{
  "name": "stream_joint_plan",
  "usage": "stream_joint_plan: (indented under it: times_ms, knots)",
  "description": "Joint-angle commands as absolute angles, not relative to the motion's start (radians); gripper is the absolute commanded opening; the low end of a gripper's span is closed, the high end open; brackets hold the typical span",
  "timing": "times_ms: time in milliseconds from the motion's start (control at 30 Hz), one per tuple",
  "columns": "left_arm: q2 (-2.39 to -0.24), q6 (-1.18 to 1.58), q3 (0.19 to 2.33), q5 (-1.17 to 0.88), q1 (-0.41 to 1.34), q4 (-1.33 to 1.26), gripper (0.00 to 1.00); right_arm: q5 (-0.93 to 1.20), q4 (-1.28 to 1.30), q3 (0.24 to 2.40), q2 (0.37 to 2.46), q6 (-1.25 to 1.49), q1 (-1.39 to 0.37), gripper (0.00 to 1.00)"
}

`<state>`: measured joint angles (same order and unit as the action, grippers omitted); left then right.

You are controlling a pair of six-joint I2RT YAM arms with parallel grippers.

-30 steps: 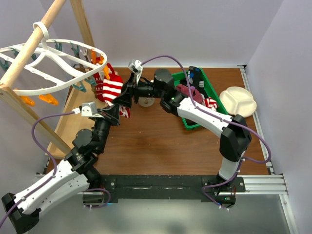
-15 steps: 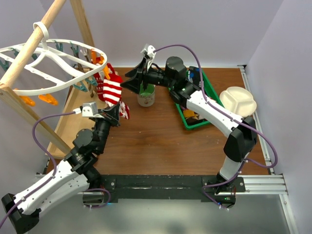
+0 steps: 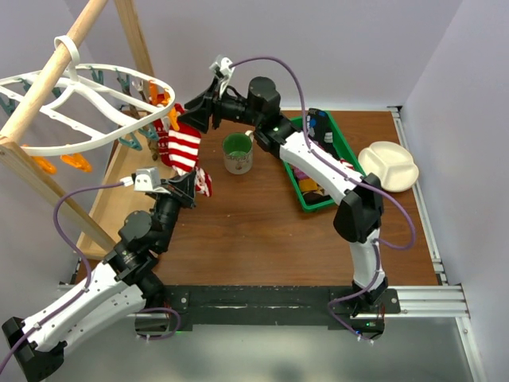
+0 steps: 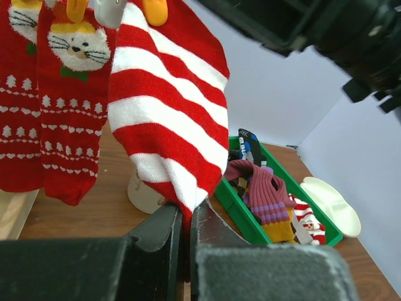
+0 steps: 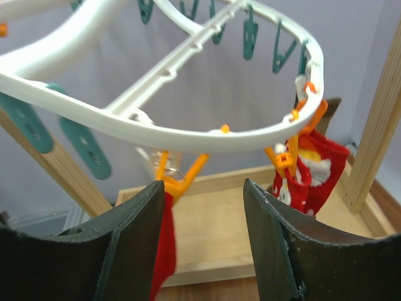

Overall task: Remove the socks clipped to the hanger
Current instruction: Remove the sock from the hanger.

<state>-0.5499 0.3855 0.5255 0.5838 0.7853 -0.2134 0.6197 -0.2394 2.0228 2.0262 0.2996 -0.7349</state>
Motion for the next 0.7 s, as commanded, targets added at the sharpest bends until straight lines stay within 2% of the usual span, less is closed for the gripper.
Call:
stream_joint_plan:
  times_ms: [0,333,667]
  knots:
    - [-0.542,0.394,0.546,0.584,0.779,-0.222,0.00,0.618,-0.239,2.105,2.055,0.344,-0.744,0.57]
    - [-0.540,0.387,0.545,0.588,0.778,-0.212,0.00,0.583,-0.284,2.068,2.036,0.365,-0.749,0.55]
    - [-0.537,0.387,0.540,0.584,0.778,-0.213,0.00,0.370,-0.318,1.918,1.913,0.356,-0.749,0.52]
